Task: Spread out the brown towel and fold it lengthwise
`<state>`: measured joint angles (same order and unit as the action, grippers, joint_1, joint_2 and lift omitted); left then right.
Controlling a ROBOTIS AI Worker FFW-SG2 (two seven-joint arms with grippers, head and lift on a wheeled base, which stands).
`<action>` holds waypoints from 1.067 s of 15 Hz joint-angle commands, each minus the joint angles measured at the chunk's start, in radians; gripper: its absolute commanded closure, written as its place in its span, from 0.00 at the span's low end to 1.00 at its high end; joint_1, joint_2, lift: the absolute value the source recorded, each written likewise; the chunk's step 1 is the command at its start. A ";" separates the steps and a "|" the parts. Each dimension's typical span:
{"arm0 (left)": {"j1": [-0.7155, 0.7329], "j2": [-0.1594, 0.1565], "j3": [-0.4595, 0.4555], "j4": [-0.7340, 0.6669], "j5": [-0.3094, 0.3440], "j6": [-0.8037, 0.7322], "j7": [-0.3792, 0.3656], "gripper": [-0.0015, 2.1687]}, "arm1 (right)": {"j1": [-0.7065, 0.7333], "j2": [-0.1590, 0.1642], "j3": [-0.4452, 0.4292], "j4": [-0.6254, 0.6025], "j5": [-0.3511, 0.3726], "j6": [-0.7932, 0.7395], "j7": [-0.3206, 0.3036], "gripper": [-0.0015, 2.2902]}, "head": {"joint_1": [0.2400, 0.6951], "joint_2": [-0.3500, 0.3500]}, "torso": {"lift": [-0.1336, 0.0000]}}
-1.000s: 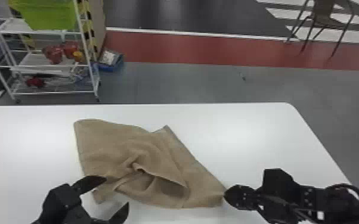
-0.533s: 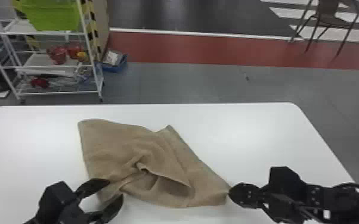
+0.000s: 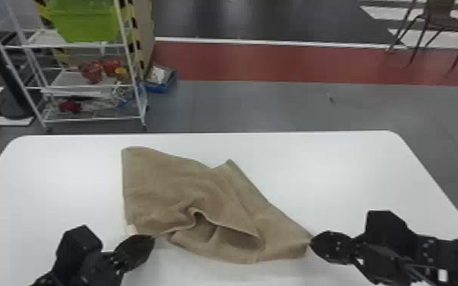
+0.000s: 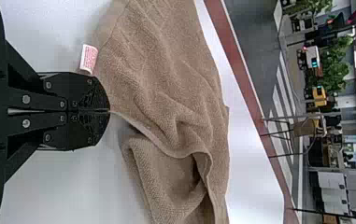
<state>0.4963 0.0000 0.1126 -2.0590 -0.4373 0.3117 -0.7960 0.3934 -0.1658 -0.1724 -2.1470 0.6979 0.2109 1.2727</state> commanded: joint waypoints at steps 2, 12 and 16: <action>-0.021 -0.003 0.030 -0.046 0.005 0.044 -0.002 0.98 | -0.019 0.000 -0.042 -0.024 -0.034 0.037 -0.032 0.61 | 1.00 0.42 | 0.09; -0.361 -0.003 0.137 -0.360 0.006 0.706 -0.149 0.98 | -0.332 0.019 -0.225 -0.091 -0.204 0.279 -0.182 0.61 | 1.00 0.38 | 0.09; -0.582 -0.003 0.151 -0.297 -0.047 0.835 -0.166 0.98 | -0.467 -0.004 -0.220 -0.010 -0.181 0.374 -0.283 0.61 | 0.93 0.38 | 0.09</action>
<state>0.0001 0.0000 0.2626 -2.3976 -0.4588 1.1057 -0.9623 -0.0103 -0.1607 -0.3932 -2.1964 0.5083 0.5354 0.9988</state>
